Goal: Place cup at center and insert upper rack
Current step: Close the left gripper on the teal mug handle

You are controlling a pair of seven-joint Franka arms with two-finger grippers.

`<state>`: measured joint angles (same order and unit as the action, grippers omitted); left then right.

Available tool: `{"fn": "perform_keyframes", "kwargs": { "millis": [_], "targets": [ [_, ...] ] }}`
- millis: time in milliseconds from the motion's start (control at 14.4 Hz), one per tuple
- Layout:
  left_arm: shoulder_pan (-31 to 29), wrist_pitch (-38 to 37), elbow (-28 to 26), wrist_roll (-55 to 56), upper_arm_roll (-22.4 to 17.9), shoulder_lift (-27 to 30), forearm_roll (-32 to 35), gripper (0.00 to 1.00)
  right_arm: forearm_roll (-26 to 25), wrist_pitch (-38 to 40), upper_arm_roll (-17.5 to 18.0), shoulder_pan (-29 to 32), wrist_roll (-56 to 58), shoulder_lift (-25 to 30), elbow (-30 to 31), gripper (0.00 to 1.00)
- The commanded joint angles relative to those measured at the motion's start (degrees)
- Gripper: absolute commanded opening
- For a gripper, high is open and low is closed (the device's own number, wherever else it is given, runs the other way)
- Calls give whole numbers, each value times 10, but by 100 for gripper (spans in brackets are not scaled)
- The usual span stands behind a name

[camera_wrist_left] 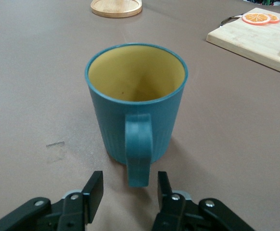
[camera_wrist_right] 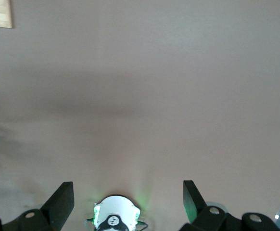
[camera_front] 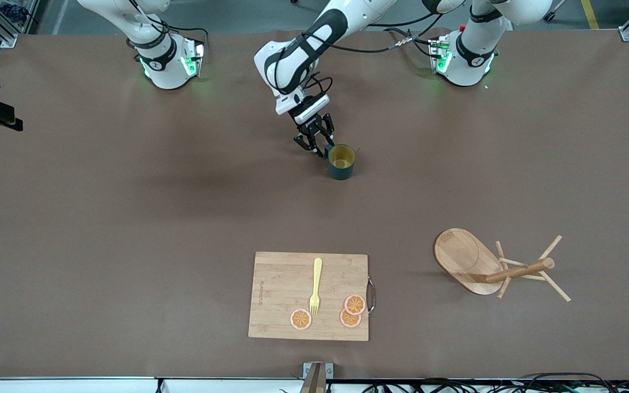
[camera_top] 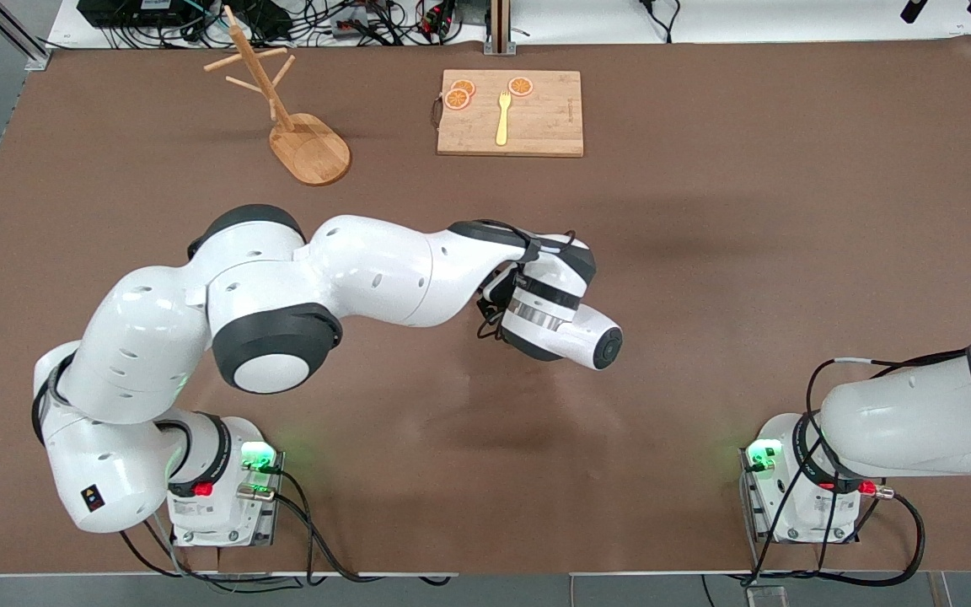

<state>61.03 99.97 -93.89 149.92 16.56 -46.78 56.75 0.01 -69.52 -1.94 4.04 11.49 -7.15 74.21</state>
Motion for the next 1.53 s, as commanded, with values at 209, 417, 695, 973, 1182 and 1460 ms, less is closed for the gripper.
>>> {"fn": "perform_keyframes", "kwargs": {
  "millis": [209, 417, 695, 973, 1182, 1460],
  "targets": [
    [3, -19, 11, -6, -2, -4, 8, 50, 20, -3, 5, 19, -24, 39, 42, 100],
    [2, -23, 11, -6, -4, -4, 6, 47, 19, -2, 8, 17, -37, 39, 42, 100],
    [1, -23, 11, -6, -5, -4, 7, 45, 5, -2, 7, -13, -36, 49, 45, 100],
    [1, -23, 11, -7, -6, -5, 7, 32, 5, -15, 7, -12, -36, 86, 90, 100],
    [0, -23, 11, -8, -6, -4, 7, 21, 5, -12, 10, -12, -36, 102, 104, 100],
    [0, -24, 11, -17, -10, -1, 6, 9, 5, -9, 13, -15, -37, 125, 119, 100]
  ]
}}
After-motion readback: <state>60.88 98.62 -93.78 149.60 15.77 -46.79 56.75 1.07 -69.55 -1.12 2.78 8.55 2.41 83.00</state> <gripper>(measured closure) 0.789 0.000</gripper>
